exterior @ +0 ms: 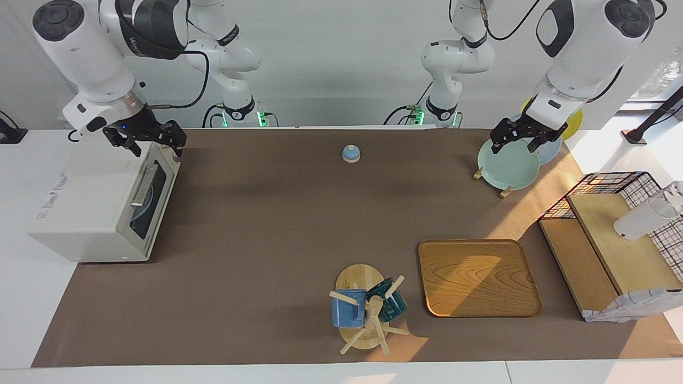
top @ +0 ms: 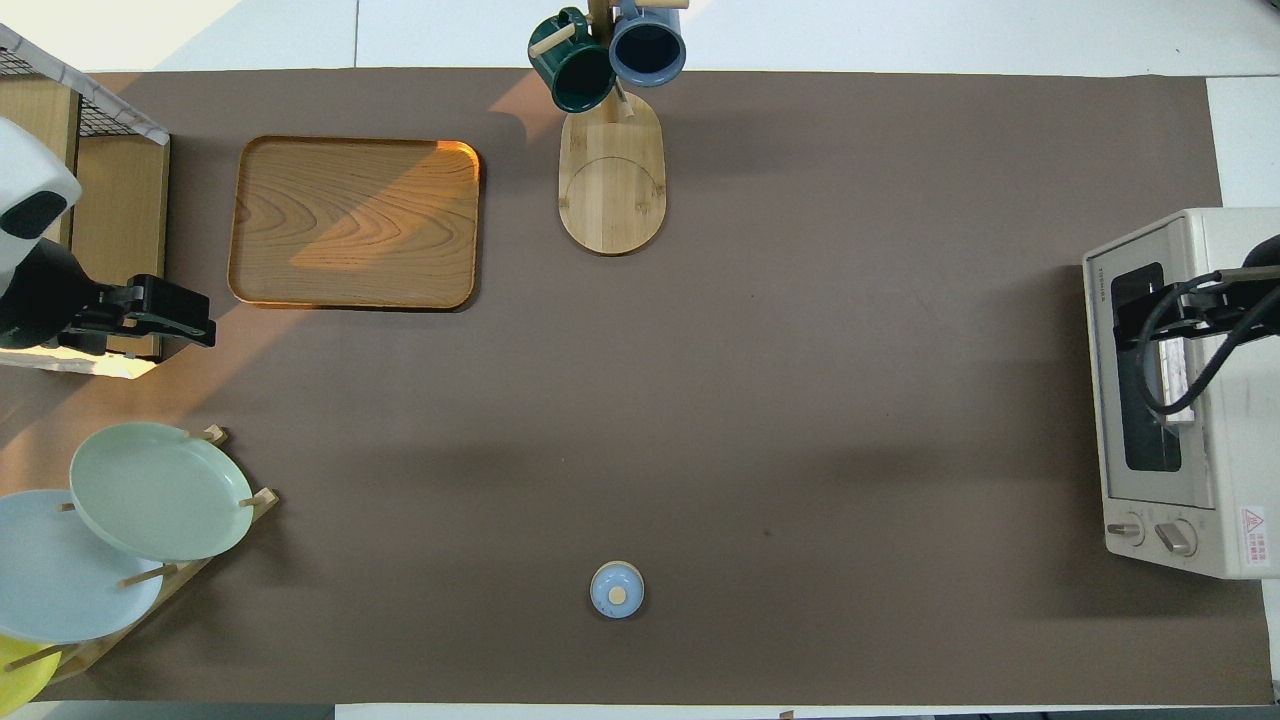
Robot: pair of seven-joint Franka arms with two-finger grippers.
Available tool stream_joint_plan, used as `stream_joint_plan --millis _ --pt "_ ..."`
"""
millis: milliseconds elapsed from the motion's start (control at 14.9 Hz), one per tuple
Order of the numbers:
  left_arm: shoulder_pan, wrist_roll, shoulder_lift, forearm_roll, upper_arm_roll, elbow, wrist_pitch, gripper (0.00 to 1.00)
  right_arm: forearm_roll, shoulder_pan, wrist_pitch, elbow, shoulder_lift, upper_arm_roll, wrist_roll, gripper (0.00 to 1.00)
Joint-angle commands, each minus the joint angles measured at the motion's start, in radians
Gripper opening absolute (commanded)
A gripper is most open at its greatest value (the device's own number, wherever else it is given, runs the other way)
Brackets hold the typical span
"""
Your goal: Put eggplant into oven
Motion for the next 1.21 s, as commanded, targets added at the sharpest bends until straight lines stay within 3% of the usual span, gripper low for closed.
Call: stream_joint_plan --millis 0,1143 --pt "0.011 0.005 -0.002 0.020 -0.008 0.000 -0.008 1.00 0.027 -0.008 0.006 0.011 0.002 0.013 0.008 1.00" --pt "0.011 0.006 -0.002 0.020 -0.006 0.000 -0.010 1.00 0.028 -0.008 0.000 0.025 0.002 0.012 0.011 1.00"
